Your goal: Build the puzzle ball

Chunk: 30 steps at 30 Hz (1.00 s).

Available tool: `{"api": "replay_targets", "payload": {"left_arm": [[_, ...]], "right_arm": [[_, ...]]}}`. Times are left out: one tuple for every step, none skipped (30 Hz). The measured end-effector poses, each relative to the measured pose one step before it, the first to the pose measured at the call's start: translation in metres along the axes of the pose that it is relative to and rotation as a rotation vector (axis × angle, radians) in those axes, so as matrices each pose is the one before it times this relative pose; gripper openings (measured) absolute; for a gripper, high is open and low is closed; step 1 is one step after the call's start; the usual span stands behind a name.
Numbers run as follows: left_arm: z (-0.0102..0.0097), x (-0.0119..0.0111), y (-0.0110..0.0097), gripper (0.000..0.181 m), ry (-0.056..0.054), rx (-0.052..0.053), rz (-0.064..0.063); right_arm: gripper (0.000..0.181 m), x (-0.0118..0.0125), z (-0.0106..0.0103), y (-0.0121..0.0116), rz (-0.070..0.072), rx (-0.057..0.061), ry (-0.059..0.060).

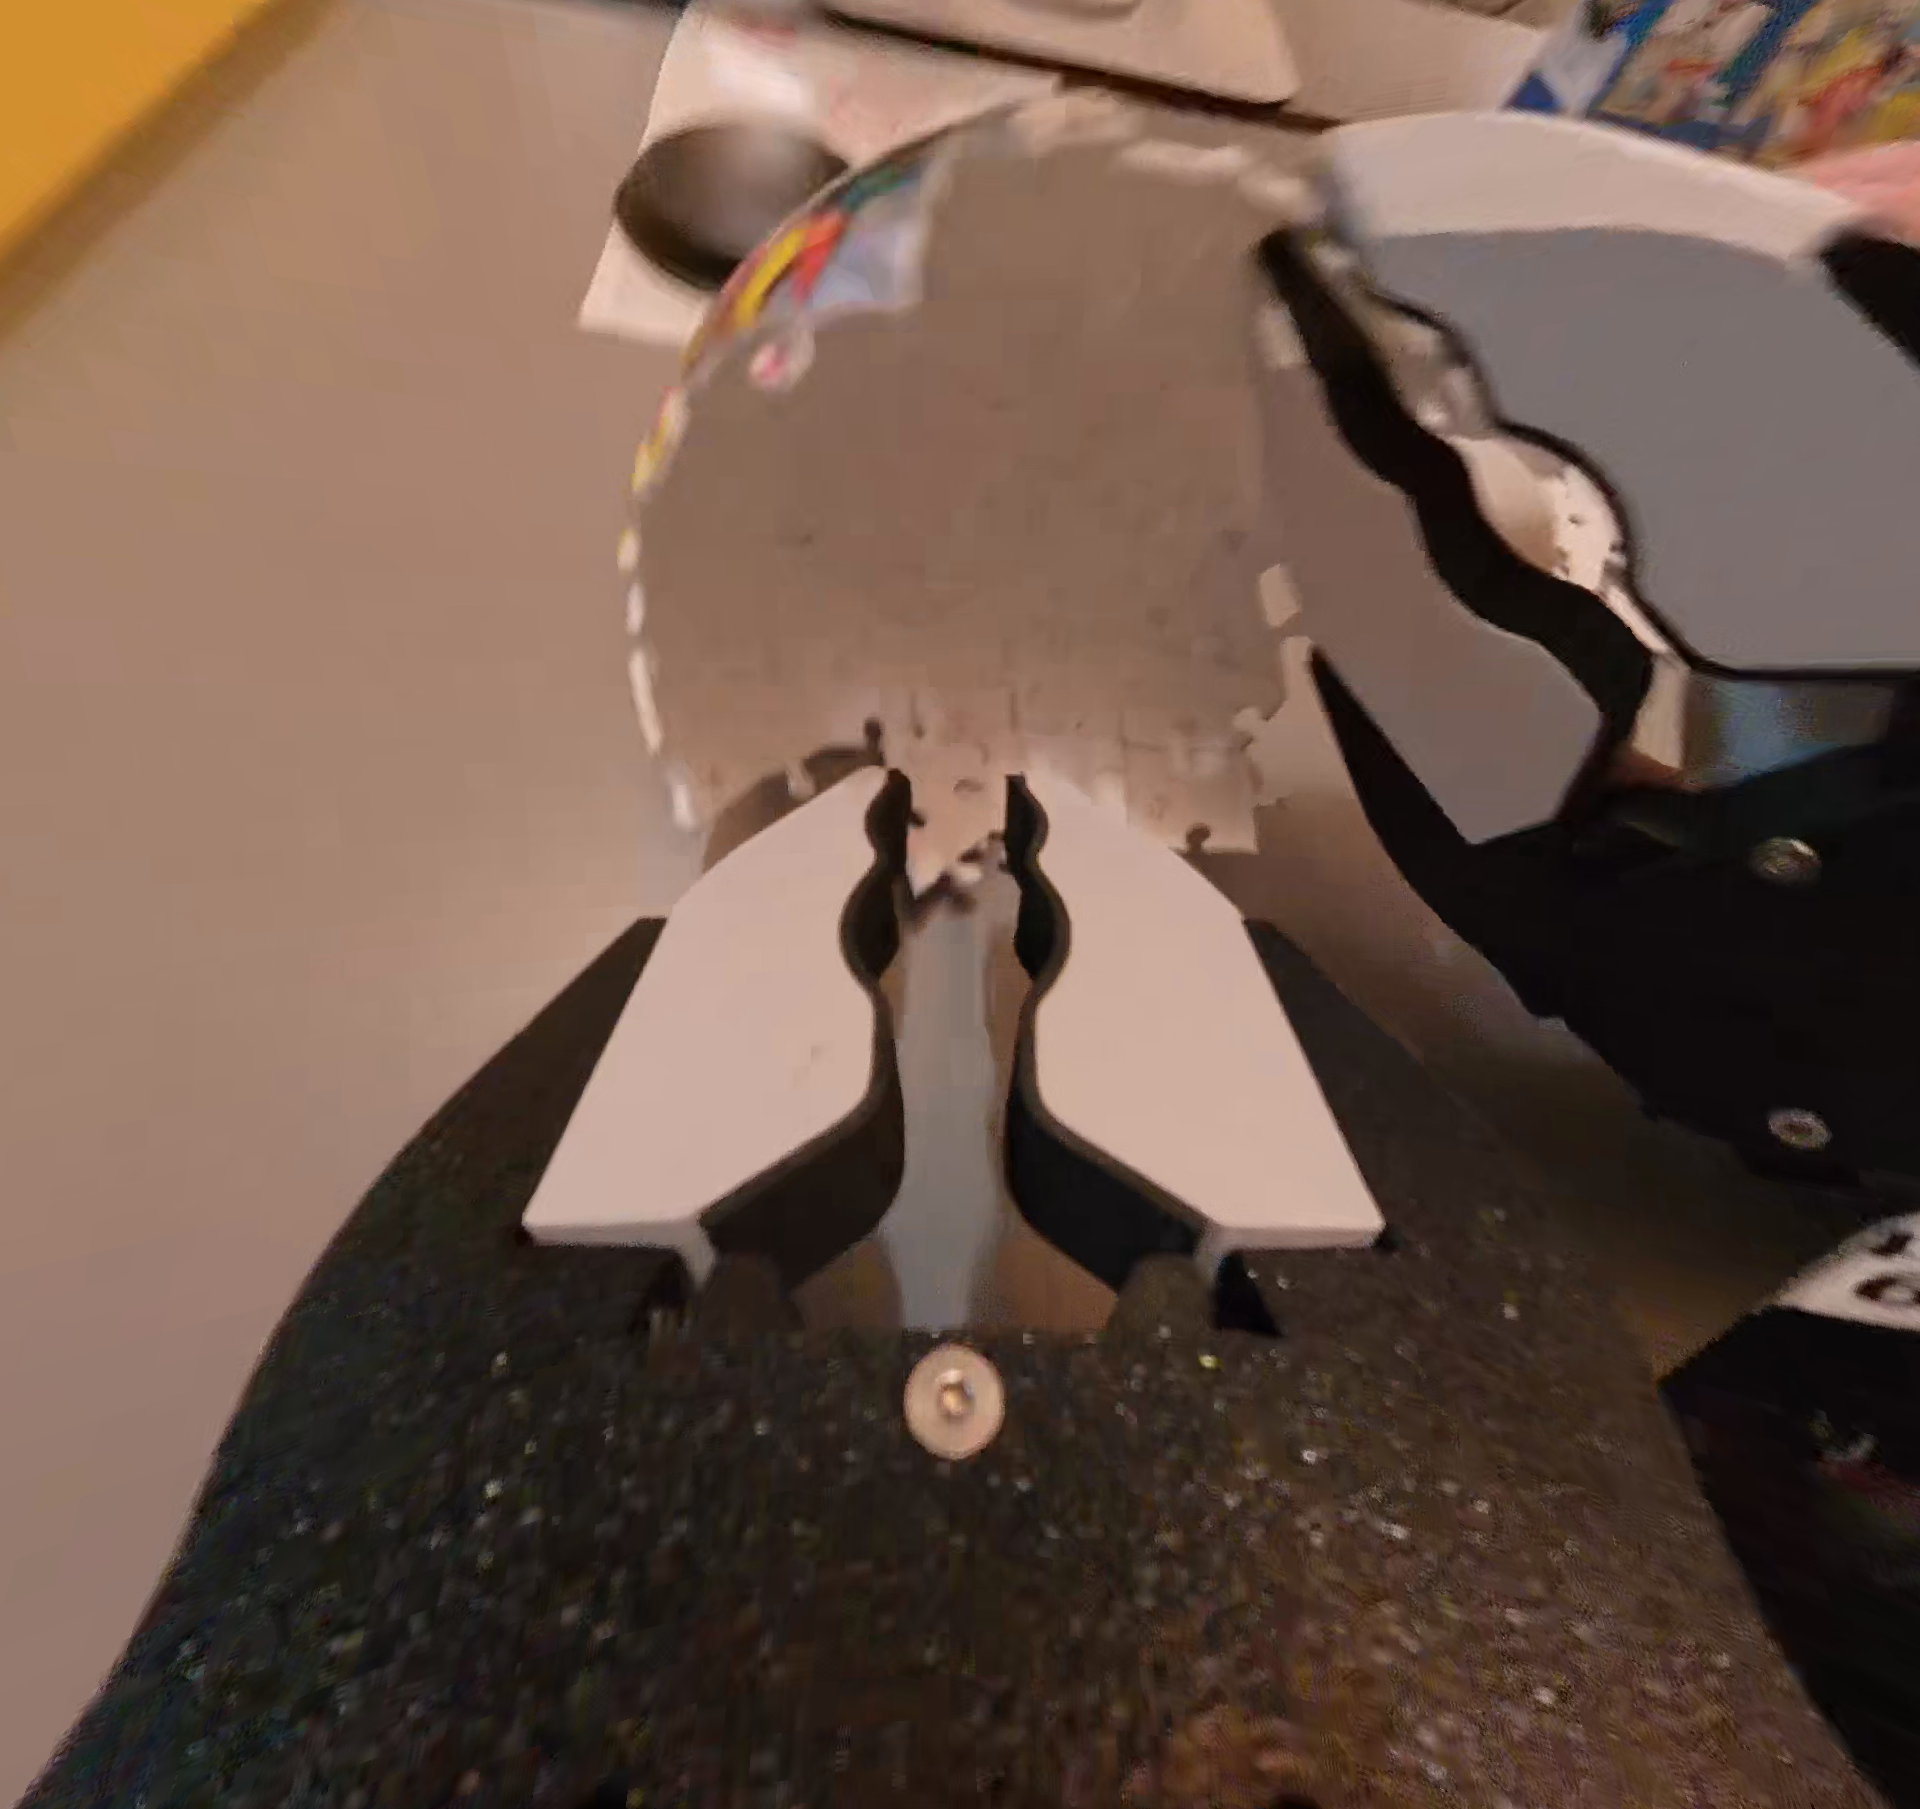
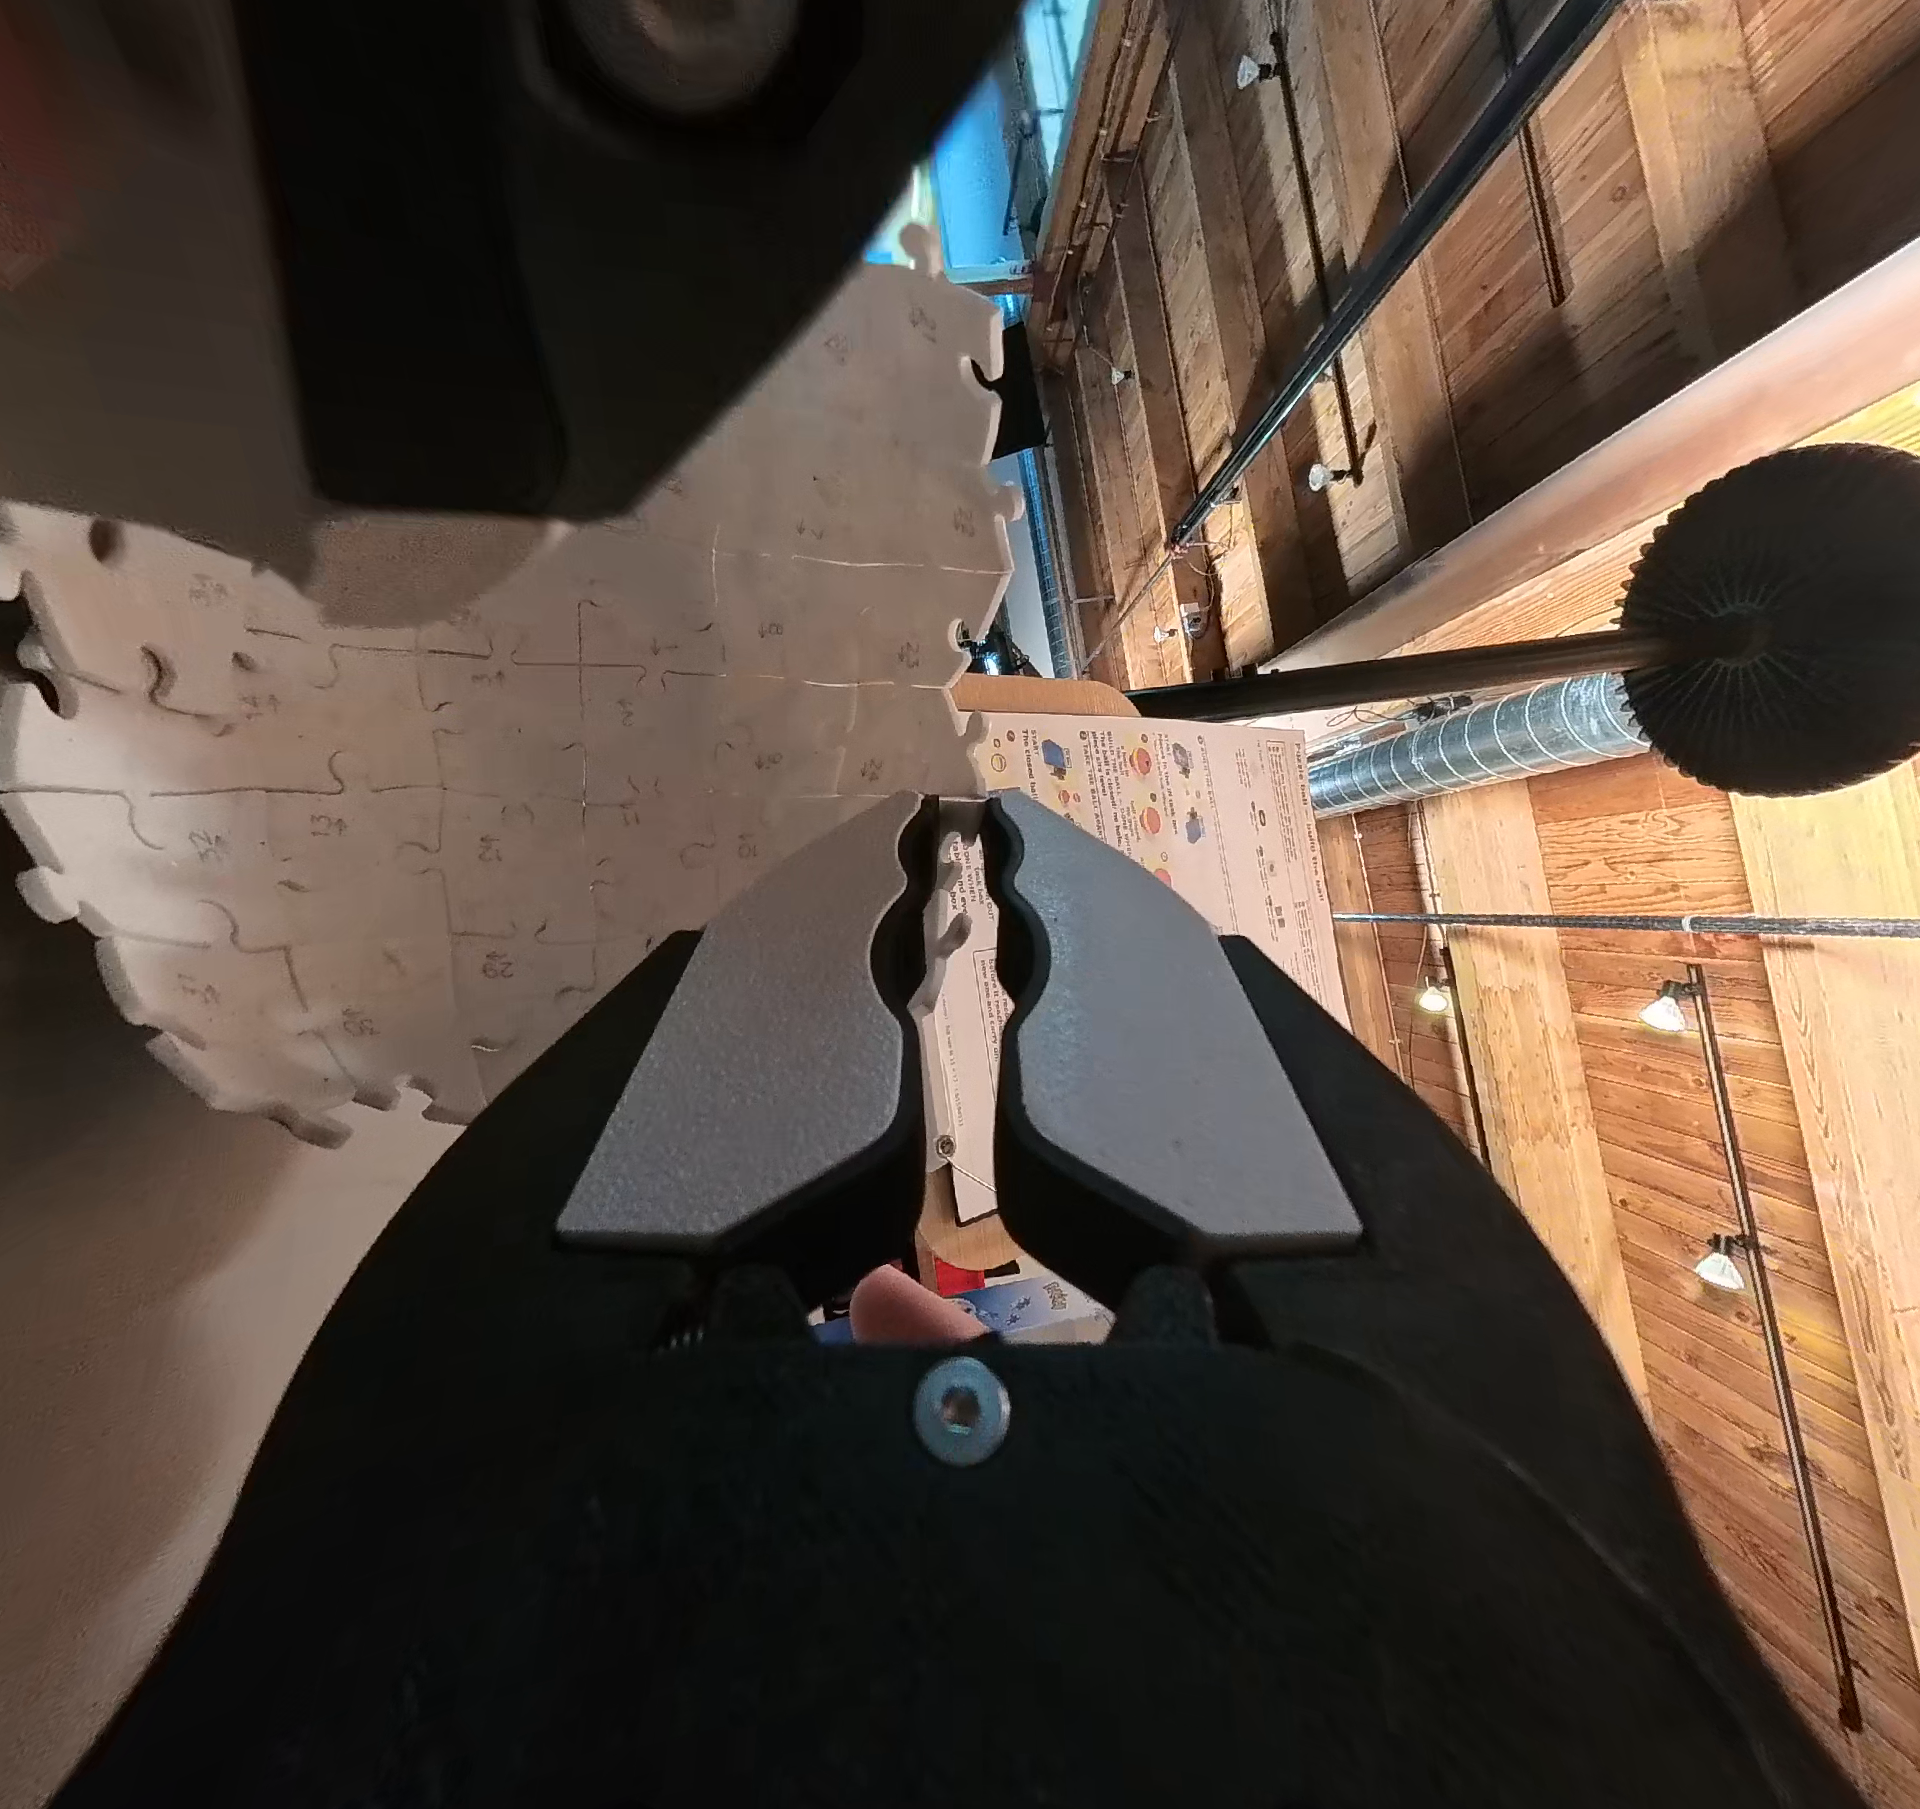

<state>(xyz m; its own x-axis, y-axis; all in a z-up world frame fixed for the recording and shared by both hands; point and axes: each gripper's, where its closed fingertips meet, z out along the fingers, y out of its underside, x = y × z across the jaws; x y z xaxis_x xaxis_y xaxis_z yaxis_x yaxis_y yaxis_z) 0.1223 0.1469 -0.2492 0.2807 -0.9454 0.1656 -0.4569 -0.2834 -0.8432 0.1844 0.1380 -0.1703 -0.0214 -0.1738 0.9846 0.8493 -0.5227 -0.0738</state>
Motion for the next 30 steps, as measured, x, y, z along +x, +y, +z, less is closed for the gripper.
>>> {"api": "replay_targets", "payload": {"left_arm": [[0.00042, 0.00075, -0.00454, 0.014, -0.0071, 0.0191, 0.0856], [0.00247, -0.00155, -0.00033, 0.013, -0.0162, -0.0102, 0.0821], [0.00316, 0.0009, 0.00257, 0.012, 0.0068, -0.0308, 0.0692], [0.00268, 0.00233, 0.00325, 0.007, 0.0197, -0.029, 0.0469], [0.00248, 0.0023, 0.00238, 0.005, 0.019, -0.0174, 0.023], [0.00218, 0.00039, 0.00181, 0.004, 0.0101, -0.018, -0.0016], [0.00209, 0.00015, 0.00126, 0.002, 0.0106, -0.0167, -0.0064], [0.00238, 0.00172, 0.0015, 0.003, 0.0202, -0.0184, 0.0005], [0.00234, 0.00105, 0.00224, 0.003, 0.0123, -0.0248, 0.0019], [0.00247, 0.00034, 0.00177, 0.005, 0.0033, -0.0218, 0.0062], [0.00234, 0.00016, 0.00074, 0.007, -0.0012, -0.0132, 0.0146], [0.00216, -0.00133, 0.00012, 0.007, -0.0121, -0.0071, 0.0177], [0.00171, -0.00271, -0.00004, 0.007, -0.0219, -0.0096, 0.0135], [0.00101, -0.00188, -0.00151, 0.007, -0.0174, -0.0004, 0.0097], [0.00065, 0.00016, -0.00276, 0.007, -0.0039, 0.0088, 0.0082], [0.00076, 0.00062, -0.0023, 0.007, -0.0005, 0.0064, 0.0083], [0.00111, -0.00043, -0.00043, 0.007, -0.0079, -0.0065, 0.0105], [0.00142, -0.00124, 0.00079, 0.007, -0.0142, -0.0128, 0.0139], [0.00147, -0.00126, 0.00135, 0.007, -0.0147, -0.0111, 0.016], [0.00142, -0.00117, 0.00161, 0.007, -0.0136, -0.01, 0.0132], [0.00045, -0.00127, 0.00037, 0.006, -0.0115, -0.0015, 0.003], [0.0002, -0.00125, 0.00059, 0.006, -0.0095, -0.0048, -0.0026], [0.00012, 0.00003, -0.00009, 0.006, -0.0013, -0.001, -0.0012], [0.0, 0.00033, 0.00005, 0.005, -0.0001, -0.0008, 0.0009], [-0.00007, -0.00014, 0.00017, 0.005, -0.0049, -0.0017, -0.0011], [-0.00034, -0.00008, 0.00041, 0.004, -0.0061, -0.0041, -0.003], [-0.00033, 0.00035, 0.00059, 0.002, -0.0053, -0.0056, -0.0058], [-0.0005, -0.00056, 0.00057, 0.001, -0.0117, -0.0054, -0.0153], [-0.00042, -0.00081, 0.00046, 0.001, -0.0132, -0.0051, -0.0261], [0.00001, 0.00004, 0.00004, 0.001, -0.0068, 0.0011, -0.0247]], "right_arm": [[0.008, -0.00003, 0.0001, 0.00013, 0.0016, -0.0009, -0.0007], [0.008, -0.00005, 0.00013, 0.00023, 0.0001, -0.0009, -0.0001], [0.008, 0.00002, -0.00001, 0.00011, 0.0004, 0.0002, 0.0003], [0.008, 0.00008, -0.0001, 0.00004, 0.0027, 0.0003, -0.0004], [0.008, 0.00002, 0.0001, 0.00022, 0.0015, -0.0005, -0.0005], [0.008, -0.00014, 0.00021, 0.00014, -0.001, -0.0005, 0.0002], [0.008, 0.0, 0.00007, 0.00005, 0.0005, 0.0003, 0.0003], [0.008, 0.00005, 0.00005, 0.00016, 0.002, -0.0008, -0.0008], [0.008, -0.00002, -0.00002, 0.00013, 0.0012, 0.0, -0.0004], [0.008, 0.00007, 0.0001, -0.00009, -0.0005, 0.0003, 0.0004], [0.008, -0.00017, 0.00012, 0.00014, -0.0002, -0.0011, -0.0004], [0.008, 0.00004, 0.00008, 0.00024, 0.0005, -0.0006, -0.0002], [0.008, 0.00008, 0.00002, 0.00007, 0.0006, 0.0005, 0.0001], [0.008, -0.00001, 0.00006, -0.00001, -0.0001, -0.0004, 0.0], [0.008, -0.00004, 0.00005, -0.00002, -0.0006, -0.0002, 0.0003], [0.008, 0.00009, 0.00006, 0.00009, 0.0005, -0.0001, 0.0002], [0.008, -0.00002, 0.00014, 0.00006, 0.002, -0.0004, -0.0004], [0.008, -0.00002, 0.00006, 0.00027, 0.001, -0.0008, -0.0004], [0.008, -0.00008, 0.00013, 0.00025, 0.0012, -0.0011, -0.0006], [0.008, -0.00007, 0.00006, 0.00026, 0.0006, -0.0007, -0.0002], [0.008, 0.00003, 0.00004, 0.00005, 0.0017, 0.0006, -0.0005], [0.008, 0.00004, 0.00006, -0.00002, 0.0, -0.0003, 0.0004], [0.008, 0.00008, -0.00007, -0.00024, -0.0002, 0.0005, 0.0005], [0.008, -0.00004, -0.00006, -0.0001, -0.0007, 0.0002, 0.0], [0.008, 0.0002, -0.00003, -0.00019, 0.0012, 0.0011, 0.0006], [0.008, 0.00002, 0.00003, 0.00014, 0.0008, -0.0005, -0.0001], [0.008, -0.00012, 0.00002, 0.00004, -0.0003, -0.0007, -0.0002], [0.008, -0.00002, 0.00008, 0.00011, -0.0009, -0.0006, 0.0003], [0.008, -0.00004, 0.00001, 0.00019, 0.001, -0.0009, -0.0005], [0.008, 0.00007, 0.00001, 0.00019, 0.0008, -0.001, -0.0005]]}}
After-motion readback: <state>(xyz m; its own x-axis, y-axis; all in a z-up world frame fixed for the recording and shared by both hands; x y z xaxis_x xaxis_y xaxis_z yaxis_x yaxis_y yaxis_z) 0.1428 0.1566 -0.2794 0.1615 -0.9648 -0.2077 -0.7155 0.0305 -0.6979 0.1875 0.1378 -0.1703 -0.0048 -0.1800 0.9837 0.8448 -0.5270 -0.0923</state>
